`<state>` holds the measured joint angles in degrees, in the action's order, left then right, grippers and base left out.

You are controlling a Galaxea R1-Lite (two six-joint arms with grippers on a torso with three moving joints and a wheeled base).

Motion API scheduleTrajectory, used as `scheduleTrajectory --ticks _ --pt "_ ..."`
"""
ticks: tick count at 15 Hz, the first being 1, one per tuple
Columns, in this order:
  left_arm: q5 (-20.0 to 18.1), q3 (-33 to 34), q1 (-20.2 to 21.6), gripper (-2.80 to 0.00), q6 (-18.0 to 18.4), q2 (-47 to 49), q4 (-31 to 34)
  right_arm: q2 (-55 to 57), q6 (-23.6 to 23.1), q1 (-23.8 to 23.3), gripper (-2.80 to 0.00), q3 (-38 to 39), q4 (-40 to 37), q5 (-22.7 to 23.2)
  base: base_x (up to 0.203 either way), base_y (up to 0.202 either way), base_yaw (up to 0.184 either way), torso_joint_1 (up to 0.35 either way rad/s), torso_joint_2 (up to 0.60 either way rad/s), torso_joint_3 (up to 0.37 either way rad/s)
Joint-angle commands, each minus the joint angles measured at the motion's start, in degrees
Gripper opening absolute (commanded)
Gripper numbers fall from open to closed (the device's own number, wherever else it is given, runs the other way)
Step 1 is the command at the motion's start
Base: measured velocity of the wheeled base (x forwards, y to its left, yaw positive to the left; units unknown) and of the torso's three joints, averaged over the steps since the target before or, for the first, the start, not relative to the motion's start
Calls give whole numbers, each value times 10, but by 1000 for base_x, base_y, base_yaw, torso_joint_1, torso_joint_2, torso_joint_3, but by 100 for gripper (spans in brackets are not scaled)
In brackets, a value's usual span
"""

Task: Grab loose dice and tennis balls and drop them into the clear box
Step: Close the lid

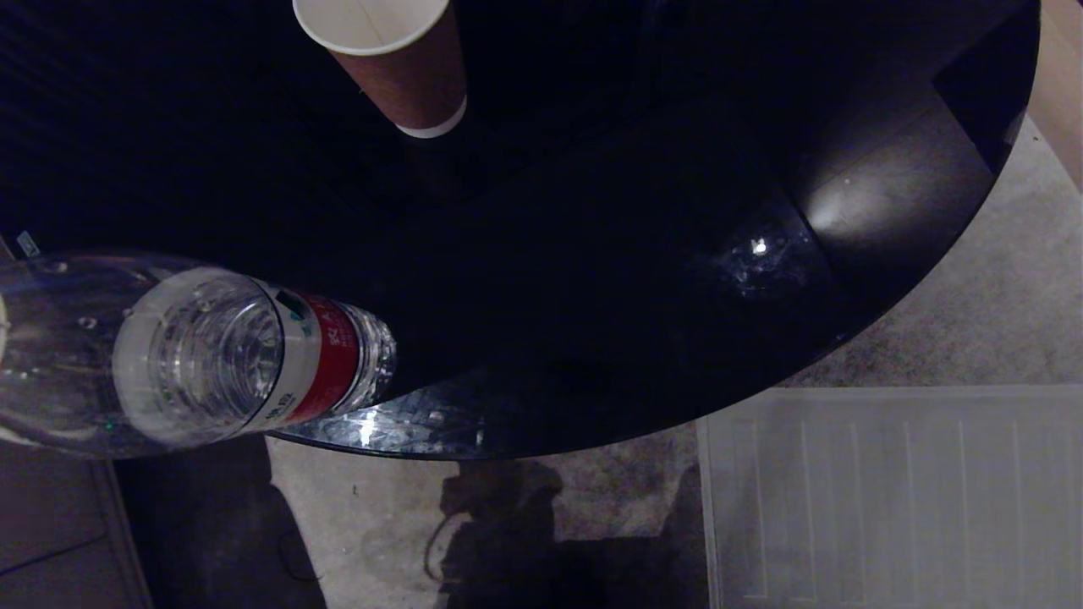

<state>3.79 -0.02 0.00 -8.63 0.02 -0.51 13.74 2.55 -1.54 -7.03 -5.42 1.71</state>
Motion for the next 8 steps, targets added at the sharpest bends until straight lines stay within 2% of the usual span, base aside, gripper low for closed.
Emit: scheduleTrajectory --ticks 1,8 --pt "1 0 0 -280 -1 -1 0 -27 -6 6 -280 20 -1 0 0 0 0 0 0 0" --pt "0 0 0 -280 -1 0 0 -130 -15 18 -280 47 -4 -13 0 0 0 0 0 0"
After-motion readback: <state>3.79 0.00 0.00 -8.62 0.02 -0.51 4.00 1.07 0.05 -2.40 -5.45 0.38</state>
